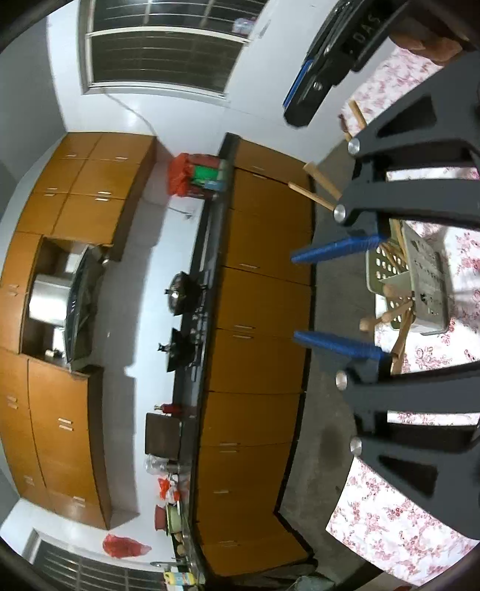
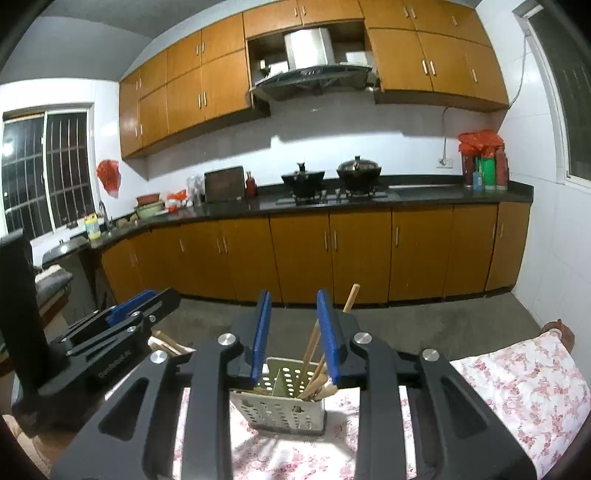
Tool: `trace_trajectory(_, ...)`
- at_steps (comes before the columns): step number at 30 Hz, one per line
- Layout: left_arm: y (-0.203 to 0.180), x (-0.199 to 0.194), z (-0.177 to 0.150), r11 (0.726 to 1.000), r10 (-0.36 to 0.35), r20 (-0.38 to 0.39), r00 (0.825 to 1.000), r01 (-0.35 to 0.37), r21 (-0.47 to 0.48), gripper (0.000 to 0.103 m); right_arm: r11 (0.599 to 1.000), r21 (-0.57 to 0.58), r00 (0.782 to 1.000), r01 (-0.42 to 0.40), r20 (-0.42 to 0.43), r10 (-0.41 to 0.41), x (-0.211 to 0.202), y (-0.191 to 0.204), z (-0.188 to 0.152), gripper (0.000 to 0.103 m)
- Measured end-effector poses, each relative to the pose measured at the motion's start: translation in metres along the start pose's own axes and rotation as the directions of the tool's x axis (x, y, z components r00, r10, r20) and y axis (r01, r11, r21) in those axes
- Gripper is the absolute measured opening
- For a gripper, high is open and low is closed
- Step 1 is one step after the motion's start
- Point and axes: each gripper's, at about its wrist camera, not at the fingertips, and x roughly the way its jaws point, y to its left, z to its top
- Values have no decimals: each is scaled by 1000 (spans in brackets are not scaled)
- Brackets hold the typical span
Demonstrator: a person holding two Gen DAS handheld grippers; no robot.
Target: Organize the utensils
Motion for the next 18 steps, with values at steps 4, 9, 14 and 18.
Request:
trace_trajectory(4, 5, -23, 9, 1000, -12, 35, 999, 13, -12, 50, 1000, -8, 998, 13, 54, -13, -32, -2, 0, 51)
trace_trajectory(9, 9, -65, 4, 999, 34, 99, 995, -37, 30, 83, 999, -23, 995, 37, 90, -34, -72, 0, -16, 87)
trace_trajectory(14, 11, -106, -20, 989, 89, 139, 986, -104, 107, 101, 994, -43, 990, 98, 109, -92, -106, 8, -48, 99)
trace_trajectory(18, 13, -131, -47, 980, 119, 128, 984, -137, 142, 101, 985, -82, 986, 154, 69, -148, -116, 20, -77, 99)
